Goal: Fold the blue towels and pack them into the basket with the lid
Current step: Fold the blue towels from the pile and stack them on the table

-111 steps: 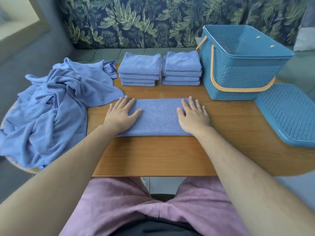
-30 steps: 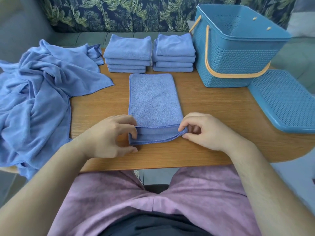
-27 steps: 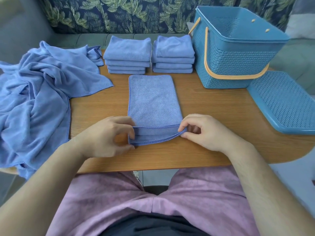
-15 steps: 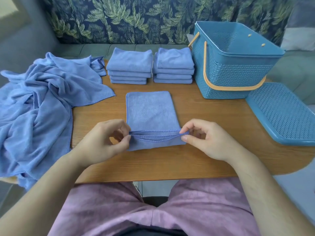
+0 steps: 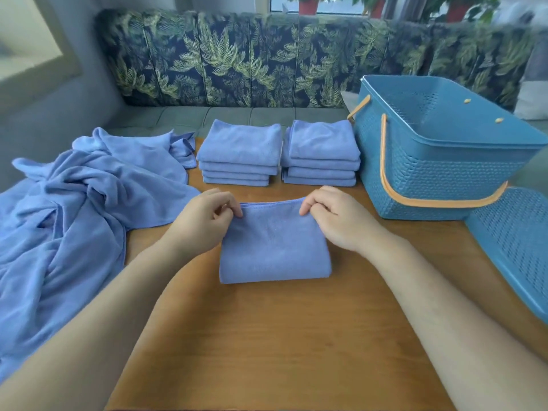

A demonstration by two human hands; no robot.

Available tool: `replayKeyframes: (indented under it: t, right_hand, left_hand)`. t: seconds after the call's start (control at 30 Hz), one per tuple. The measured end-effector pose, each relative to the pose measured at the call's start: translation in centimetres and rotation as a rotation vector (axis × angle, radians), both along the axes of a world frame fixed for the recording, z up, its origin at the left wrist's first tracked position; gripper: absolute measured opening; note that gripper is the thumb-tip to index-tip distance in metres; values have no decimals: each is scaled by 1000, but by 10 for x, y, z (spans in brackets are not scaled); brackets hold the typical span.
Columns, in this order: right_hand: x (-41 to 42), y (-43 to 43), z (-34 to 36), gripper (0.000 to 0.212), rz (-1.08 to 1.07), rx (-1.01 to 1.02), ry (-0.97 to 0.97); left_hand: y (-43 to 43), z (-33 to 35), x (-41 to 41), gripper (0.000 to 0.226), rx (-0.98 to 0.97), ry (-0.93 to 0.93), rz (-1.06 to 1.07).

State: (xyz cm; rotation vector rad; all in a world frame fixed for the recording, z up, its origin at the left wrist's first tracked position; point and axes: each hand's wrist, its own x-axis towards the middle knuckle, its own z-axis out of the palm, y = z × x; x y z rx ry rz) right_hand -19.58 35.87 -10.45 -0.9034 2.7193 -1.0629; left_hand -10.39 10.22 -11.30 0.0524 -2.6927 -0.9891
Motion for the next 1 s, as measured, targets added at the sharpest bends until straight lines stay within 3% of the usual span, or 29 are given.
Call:
replayKeyframes:
  t: [0.1, 0.27, 0.43, 0.53, 0.6, 0.77, 0.87, 1.0]
  right_hand:
    - [-18, -13, -18, 8, -6, 93, -16]
    - [-10, -7, -49, 27, -30, 160, 73]
    - [12, -10, -32, 70, 3, 278, 88]
    - [27, -19, -36, 70, 66, 470, 57]
    - [32, -24, -40, 67, -8, 559, 29]
    - [46, -33, -38, 68, -216, 736, 56]
    - [48, -37, -40, 64, -228, 549, 219]
    - [39, -33, -40, 62, -199, 176, 66]
  left_hand:
    - [-3, -14, -20, 15, -8, -86, 44]
    - [11, -21, -10, 44, -201, -49, 21]
    - [35, -40, -8, 74, -361, -206, -100]
    - [36, -49, -7, 76, -358, -172, -86]
    - [36, -52, -6, 76, -371, -166, -17]
    - [46, -57, 4, 71, -499, -129, 435]
    - [45, -55, 6, 62, -536, -17, 413]
    - [37, -54, 4, 57, -299, 7, 330]
